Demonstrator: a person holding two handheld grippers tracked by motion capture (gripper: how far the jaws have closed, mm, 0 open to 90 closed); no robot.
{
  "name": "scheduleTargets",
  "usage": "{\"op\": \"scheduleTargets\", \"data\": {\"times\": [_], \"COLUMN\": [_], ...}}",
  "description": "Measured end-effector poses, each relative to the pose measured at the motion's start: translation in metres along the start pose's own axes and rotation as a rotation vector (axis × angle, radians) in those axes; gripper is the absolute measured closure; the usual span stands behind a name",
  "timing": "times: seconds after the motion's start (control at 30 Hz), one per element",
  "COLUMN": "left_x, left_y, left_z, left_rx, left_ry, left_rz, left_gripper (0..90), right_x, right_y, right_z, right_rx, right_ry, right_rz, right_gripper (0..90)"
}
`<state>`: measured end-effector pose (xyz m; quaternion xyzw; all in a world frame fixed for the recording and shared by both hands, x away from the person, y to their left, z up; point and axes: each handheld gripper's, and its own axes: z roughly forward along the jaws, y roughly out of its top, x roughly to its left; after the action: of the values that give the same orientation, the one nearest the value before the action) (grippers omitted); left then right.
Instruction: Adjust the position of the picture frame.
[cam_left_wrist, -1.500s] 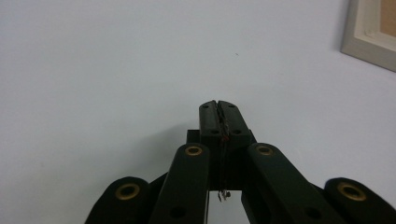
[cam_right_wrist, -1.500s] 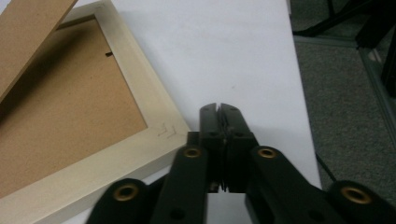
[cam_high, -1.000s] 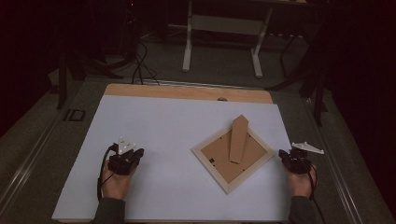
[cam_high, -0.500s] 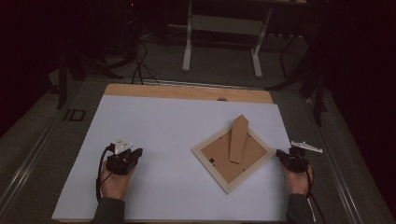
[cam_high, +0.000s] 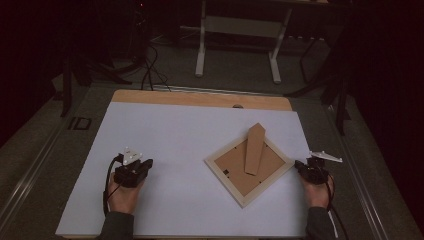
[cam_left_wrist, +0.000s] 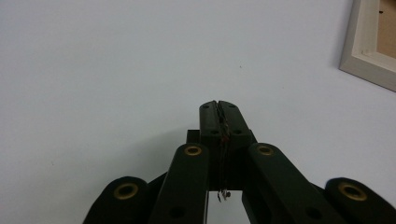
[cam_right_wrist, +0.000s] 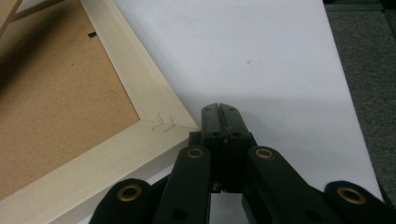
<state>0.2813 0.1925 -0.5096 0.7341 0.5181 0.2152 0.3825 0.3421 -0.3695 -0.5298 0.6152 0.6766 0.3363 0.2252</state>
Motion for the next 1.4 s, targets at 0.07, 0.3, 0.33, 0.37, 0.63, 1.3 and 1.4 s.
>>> {"op": "scheduleTargets", "data": {"times": [0.07,0.3,0.33,0.37,0.63,1.3,1.4], "left_x": [-0.001,-0.004,-0.006,-0.007,-0.025,-0.074,-0.077], "left_y": [0.000,0.000,0.001,0.001,0.005,0.055,0.055], "left_z": [0.000,0.001,0.002,0.003,0.009,0.099,0.106], "left_rx": [0.001,0.007,0.009,0.009,0.019,0.131,0.138], "left_ry": [-0.002,-0.012,-0.019,-0.024,-0.062,-0.191,-0.203], "left_rz": [0.002,0.016,0.022,0.024,0.069,0.216,0.218], "left_gripper": [90.0,90.0,90.0,90.0,90.0,90.0,90.0], "right_x": [0.001,0.002,0.003,0.003,0.007,0.010,0.010], "right_y": [0.000,0.001,0.001,0.001,0.001,0.002,0.002], "right_z": [0.000,0.000,0.000,0.000,0.001,0.002,0.001], "right_rx": [0.004,0.007,0.008,0.009,0.021,0.018,0.014], "right_ry": [0.000,0.005,0.007,0.008,0.013,0.034,0.037], "right_rz": [-0.003,-0.009,-0.012,-0.015,-0.032,-0.025,-0.022], "right_gripper": [90.0,90.0,90.0,90.0,90.0,90.0,90.0]}}
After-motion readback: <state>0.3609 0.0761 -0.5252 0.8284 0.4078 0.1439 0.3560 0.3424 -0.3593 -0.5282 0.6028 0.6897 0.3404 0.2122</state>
